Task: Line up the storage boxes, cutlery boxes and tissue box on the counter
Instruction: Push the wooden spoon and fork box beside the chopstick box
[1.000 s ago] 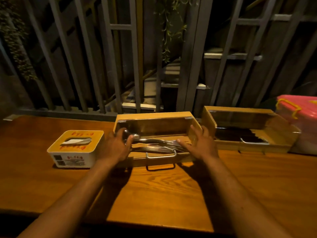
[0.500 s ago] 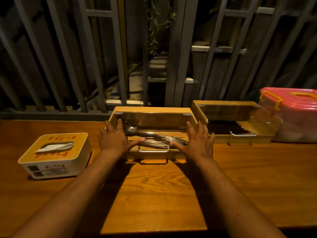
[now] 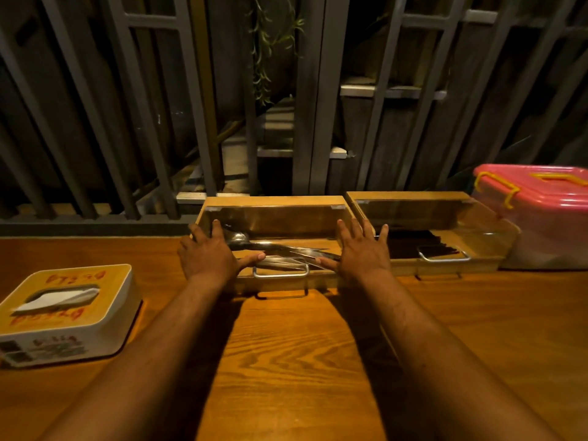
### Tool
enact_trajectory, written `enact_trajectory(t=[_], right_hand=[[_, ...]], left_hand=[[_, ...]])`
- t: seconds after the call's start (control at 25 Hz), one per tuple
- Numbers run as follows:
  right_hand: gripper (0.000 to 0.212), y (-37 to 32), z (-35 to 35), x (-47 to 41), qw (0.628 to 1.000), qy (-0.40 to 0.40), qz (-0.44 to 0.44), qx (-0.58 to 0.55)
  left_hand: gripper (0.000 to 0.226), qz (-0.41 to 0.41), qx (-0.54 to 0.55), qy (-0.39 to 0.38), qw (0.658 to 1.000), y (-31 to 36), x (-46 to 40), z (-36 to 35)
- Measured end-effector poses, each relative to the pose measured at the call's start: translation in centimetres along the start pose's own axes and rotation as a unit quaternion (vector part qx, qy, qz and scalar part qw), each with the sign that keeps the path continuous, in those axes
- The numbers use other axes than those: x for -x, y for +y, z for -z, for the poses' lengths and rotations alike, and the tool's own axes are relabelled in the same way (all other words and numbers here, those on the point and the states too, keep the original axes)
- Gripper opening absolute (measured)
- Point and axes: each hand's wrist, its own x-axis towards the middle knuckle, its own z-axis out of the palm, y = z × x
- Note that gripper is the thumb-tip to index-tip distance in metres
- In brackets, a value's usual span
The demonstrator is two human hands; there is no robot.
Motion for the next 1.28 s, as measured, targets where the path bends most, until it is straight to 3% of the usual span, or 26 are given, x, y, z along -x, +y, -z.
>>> enact_trajectory(t=[0.96, 1.08, 1.28], right_hand=[[0.105, 1.0, -0.5, -3.5, 0.998, -0.037, -0.019, -0.038], [0.099, 0.7, 0.4, -2.6, 0.998, -0.032, -0.027, -0.047], [0.078, -3.4, 2.4, 2.2, 0.992, 0.040, 0.039, -0.114]], left_hand=[[0.139, -0.004, -0.014, -0.001, 1.000, 2.0, -3.5, -0.9], [0.125, -0.013, -0.033, -0.016, 0.999, 2.0, -2.8, -0.5], [0.073, -0.094, -0.011, 0.052, 0.994, 2.1, 2.5, 0.1]])
